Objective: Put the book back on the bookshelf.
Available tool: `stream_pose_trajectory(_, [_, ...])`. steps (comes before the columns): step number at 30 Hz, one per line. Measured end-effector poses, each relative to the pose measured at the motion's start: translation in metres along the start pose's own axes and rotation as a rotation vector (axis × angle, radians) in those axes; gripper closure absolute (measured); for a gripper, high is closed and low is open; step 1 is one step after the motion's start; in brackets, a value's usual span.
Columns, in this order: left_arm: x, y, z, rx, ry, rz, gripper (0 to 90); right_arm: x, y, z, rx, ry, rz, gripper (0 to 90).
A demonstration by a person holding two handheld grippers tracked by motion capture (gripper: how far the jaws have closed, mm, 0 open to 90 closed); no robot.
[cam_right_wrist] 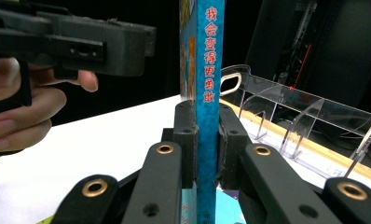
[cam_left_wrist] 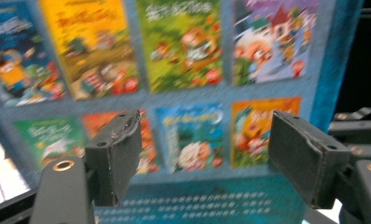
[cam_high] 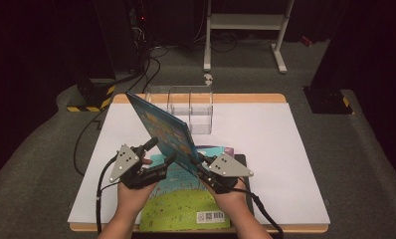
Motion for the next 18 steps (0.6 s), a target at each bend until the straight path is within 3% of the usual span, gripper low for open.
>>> stream_pose_trajectory(6, [-0.001, -0.004, 0.011, -0.031, 0.019, -0.002, 24.5, -0.001, 0.000, 0.001, 0.002, -0.011, 0.006, 80.5])
stream_pose_trajectory(18, [-0.010, -0.010, 0.021, -0.040, 0.040, -0.025, 21.8, -0.004, -0.001, 0.002, 0.002, -0.023, 0.020, 79.9])
Point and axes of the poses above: each handheld gripper's, and its own axes: y roughly backward along the jaws, x roughly out of its top, z roughly to its right, the point moved 4 cm from there along -y, roughly forward along the jaws, and after that the axes turned 11 degrees about y, right-handed, at the moved point
